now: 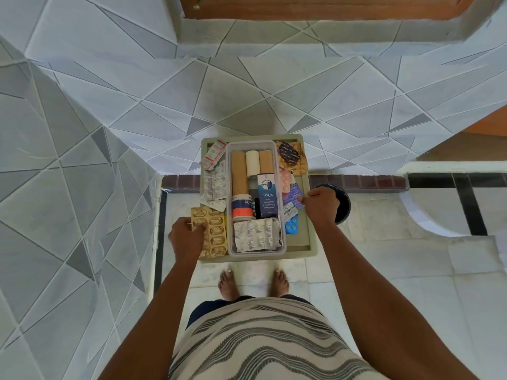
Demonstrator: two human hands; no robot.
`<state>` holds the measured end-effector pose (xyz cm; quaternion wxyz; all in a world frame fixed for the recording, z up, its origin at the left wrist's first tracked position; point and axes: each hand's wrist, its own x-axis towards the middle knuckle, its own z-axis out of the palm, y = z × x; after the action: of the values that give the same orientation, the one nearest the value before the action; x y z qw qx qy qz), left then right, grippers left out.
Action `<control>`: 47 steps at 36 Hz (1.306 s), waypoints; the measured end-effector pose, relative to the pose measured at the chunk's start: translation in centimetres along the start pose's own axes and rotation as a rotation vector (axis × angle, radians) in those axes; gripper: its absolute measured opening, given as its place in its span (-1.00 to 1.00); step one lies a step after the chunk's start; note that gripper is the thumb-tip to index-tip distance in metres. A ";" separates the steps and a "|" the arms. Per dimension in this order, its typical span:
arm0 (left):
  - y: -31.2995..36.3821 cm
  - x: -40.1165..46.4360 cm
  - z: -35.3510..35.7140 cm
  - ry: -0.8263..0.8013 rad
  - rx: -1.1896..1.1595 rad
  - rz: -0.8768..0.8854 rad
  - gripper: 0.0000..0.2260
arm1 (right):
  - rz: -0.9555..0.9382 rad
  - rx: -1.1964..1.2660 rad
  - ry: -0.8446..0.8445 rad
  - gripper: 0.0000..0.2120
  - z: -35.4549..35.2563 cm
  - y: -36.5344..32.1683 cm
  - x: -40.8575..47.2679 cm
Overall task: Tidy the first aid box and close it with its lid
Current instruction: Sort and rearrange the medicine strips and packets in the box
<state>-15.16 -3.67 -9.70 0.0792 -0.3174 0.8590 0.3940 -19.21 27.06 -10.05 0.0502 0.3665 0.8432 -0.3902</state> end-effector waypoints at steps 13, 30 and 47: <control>-1.5 1.4 -1.1 -0.125 -0.154 -0.099 -0.76 | -0.139 0.080 0.117 -0.87 -1.7 0.4 -2.9; -2.7 1.7 -2.2 -0.210 -0.382 -0.185 -0.89 | -0.440 0.229 0.134 -0.95 -1.2 -0.1 -9.5; -3.7 1.1 -5.0 -0.191 -0.483 -0.112 -0.79 | -0.759 -0.384 -0.431 -0.80 2.7 -1.7 -11.5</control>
<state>-13.20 -9.66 -9.02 0.1034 -0.3354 0.7099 0.6106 -12.52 17.84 -6.59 0.1448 -0.0724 0.9447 -0.2852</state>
